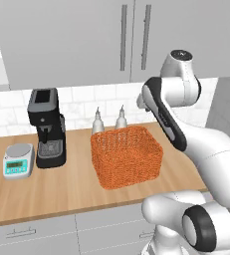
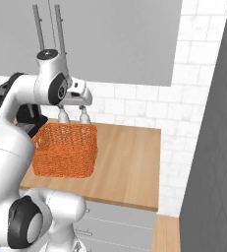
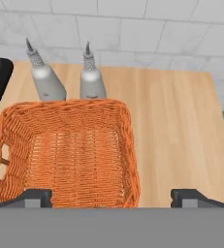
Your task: Open the cabinet, pick up the bread from the cabinet and place it in the basket. Then move the basket to the dining counter.
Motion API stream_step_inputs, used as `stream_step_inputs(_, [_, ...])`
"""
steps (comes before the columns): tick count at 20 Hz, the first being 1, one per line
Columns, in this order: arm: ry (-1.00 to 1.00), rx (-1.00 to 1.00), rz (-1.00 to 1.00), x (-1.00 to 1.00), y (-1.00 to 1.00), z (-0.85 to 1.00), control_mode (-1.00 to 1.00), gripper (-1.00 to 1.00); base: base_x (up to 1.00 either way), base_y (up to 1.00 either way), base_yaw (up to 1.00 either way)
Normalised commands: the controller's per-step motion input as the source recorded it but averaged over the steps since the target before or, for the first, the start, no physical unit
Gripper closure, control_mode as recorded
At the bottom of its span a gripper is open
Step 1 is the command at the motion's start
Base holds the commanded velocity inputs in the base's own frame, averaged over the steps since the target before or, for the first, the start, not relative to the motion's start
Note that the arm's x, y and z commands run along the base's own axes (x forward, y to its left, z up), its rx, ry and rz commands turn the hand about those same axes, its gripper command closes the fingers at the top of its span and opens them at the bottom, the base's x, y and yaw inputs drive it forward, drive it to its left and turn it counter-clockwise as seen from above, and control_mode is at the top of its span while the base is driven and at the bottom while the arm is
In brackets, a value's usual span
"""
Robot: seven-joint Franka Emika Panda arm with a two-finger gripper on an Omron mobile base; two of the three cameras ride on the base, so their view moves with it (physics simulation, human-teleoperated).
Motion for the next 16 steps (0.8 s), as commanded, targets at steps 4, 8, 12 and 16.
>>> stream_step_inputs(4, [-0.42, 0.20, -0.03, 0.10, 0.10, 0.82, -1.00, -1.00, 0.00, 0.00, 0.00])
stream_step_inputs(8, [-0.34, 0.18, -0.05, 0.00, 0.03, 1.00, -1.00, -1.00, 0.00, 0.00, 0.00])
stream_step_inputs(12, [-0.38, 0.02, -0.09, 0.00, 0.01, 1.00, -1.00, -1.00, 0.00, 0.00, 0.00])
stream_step_inputs(16, [-0.21, -0.01, -0.06, 0.00, 0.21, 1.00, -1.00, -1.00, 0.00, 0.00, 0.00])
